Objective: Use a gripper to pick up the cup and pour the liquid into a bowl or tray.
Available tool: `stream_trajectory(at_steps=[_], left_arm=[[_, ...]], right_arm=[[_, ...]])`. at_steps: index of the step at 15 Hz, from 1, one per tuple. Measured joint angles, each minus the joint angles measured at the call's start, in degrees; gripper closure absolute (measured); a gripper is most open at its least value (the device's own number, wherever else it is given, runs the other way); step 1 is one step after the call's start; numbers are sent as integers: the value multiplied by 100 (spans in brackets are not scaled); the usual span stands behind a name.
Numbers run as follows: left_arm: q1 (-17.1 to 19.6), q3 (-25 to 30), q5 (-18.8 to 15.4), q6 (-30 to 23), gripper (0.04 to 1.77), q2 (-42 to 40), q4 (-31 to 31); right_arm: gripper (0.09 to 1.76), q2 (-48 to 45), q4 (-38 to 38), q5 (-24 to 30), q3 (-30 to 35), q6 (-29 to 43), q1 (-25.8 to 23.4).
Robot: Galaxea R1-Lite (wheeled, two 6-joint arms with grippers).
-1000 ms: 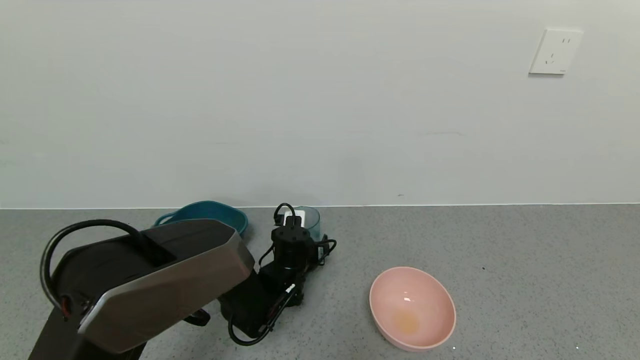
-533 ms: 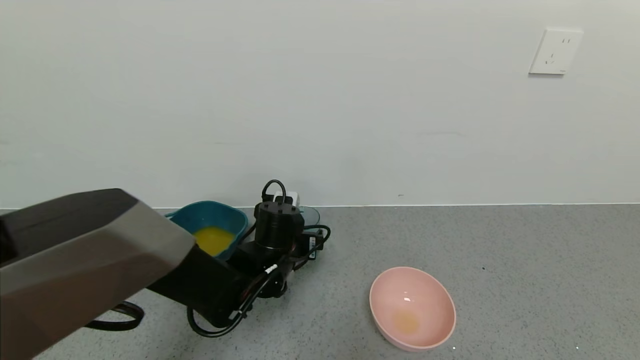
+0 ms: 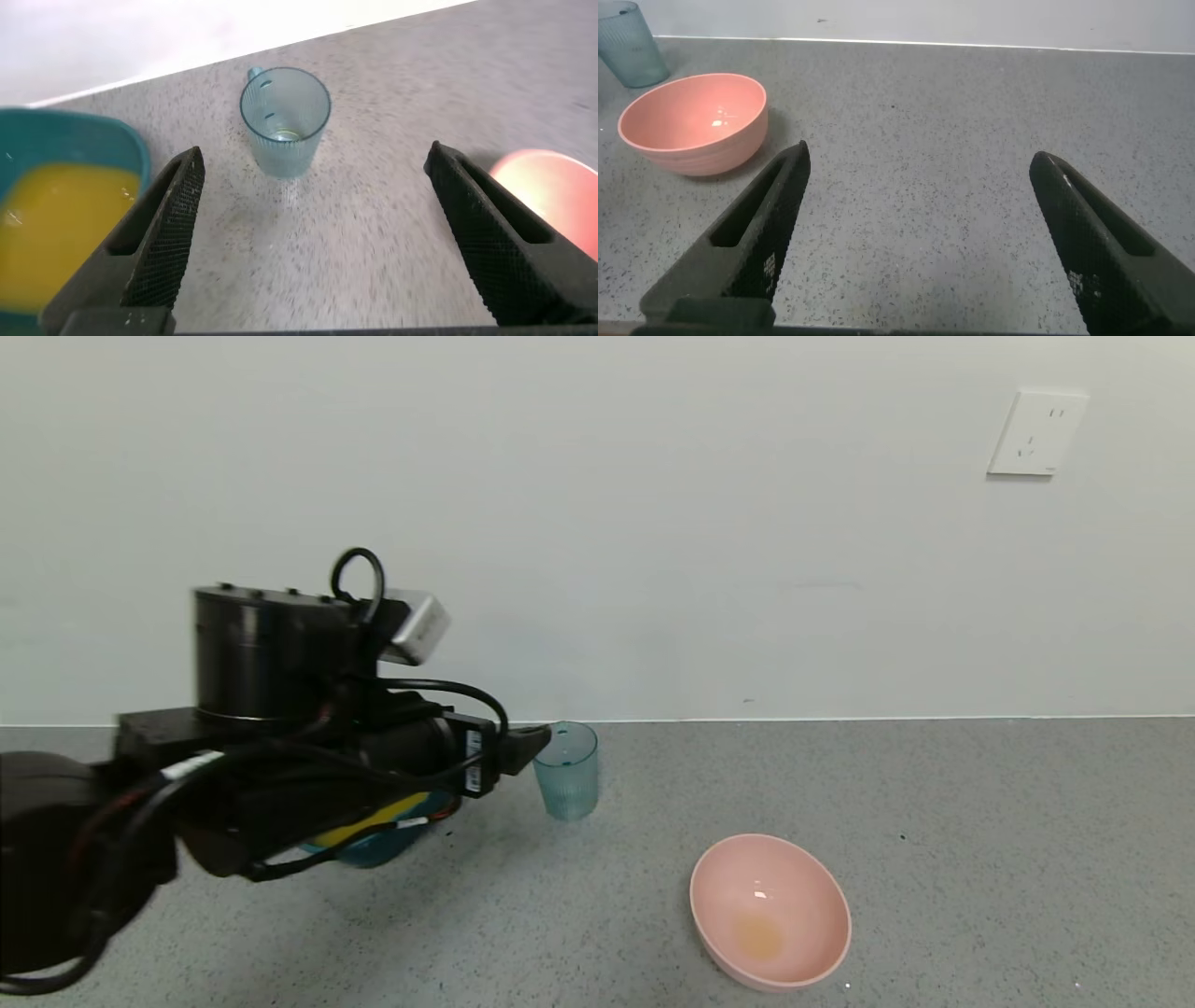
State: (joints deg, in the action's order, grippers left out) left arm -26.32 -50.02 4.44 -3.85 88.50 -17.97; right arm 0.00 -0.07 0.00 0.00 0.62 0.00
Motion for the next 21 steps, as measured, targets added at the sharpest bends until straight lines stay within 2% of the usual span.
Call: stream_trajectory(at_steps=[2,3,6,8,11,14,16,18,21], left_arm=[[719,110,-1033,447,11,-816,678],[1102,190,-1364,691,10,-1232,1026],[1864,567,-1648,986,10,-2299,1508],[2244,875,-1673,1015,10,-2977,1668],[2588,1100,-1435,1013,10,-3963,2072],[2698,1170,-934,1008,10,-4841,2499],[2717,1248,-700,1007,9,-5361,2556],[2722,1347,-592,1007,9,-5877,2722],[2725,1441,-510,1005,9,-6772,3478]], right_arm=[[14,0,0,2,0,-2,0],[14,0,0,0,0,-2,0],[14,0,0,0,0,-2,0],[14,0,0,0,0,0,0],[14,0,0,0,0,0,0],[14,0,0,0,0,0,0],[14,0,0,0,0,-2,0],[14,0,0,0,0,0,0],[14,0,0,0,0,0,0]])
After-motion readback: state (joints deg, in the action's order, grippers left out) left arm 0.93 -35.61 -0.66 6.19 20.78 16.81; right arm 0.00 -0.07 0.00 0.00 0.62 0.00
